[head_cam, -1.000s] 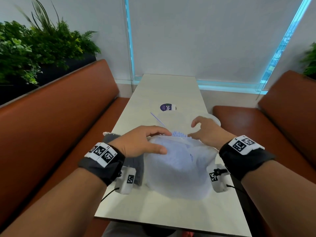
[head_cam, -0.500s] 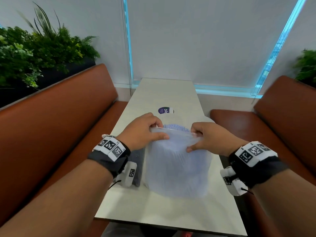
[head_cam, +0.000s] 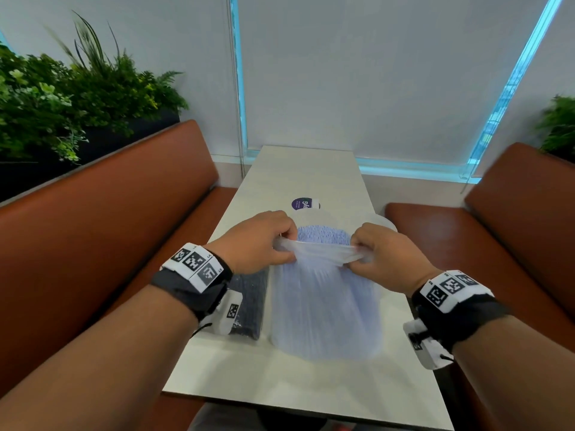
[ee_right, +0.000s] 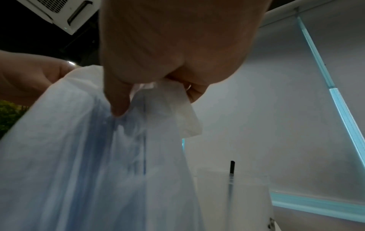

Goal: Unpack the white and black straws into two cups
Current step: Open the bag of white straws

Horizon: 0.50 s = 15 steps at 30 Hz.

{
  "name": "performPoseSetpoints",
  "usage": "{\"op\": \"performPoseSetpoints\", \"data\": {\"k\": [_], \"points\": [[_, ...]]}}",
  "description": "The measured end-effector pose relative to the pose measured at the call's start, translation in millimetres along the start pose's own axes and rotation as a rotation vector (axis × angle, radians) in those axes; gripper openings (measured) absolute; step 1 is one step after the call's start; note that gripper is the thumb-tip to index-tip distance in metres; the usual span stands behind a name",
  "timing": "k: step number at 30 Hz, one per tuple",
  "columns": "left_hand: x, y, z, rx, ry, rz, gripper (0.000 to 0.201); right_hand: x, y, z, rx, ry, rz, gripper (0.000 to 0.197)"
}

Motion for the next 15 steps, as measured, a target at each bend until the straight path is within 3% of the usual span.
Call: {"op": "performPoseSetpoints", "data": {"k": [6, 11, 15], "points": [[3, -6, -6, -0.180, -0.095, -0.192, 0.026, 7, -3, -9, -0.048, 0.064, 0.144, 0.033], [13, -16, -15, -0.287, -0.179, -0.341, 0.017, 3, -6, -16, -0.010, 0.022, 0.096, 0.022], [16, -30, -24, -0.273, -0.241, -0.289, 0.040, 6, -7, -10, 0.149, 0.055, -0.004, 0.018]]}}
Point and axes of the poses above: each hand's wrist, its own x-axis away from the middle knuckle, its own y-axis out of the back of the hand, z = x × y, the point moved 9 cm from there along -x, towards the middle knuckle, and after that the axes turned 12 degrees about x, right-handed, at the moved point
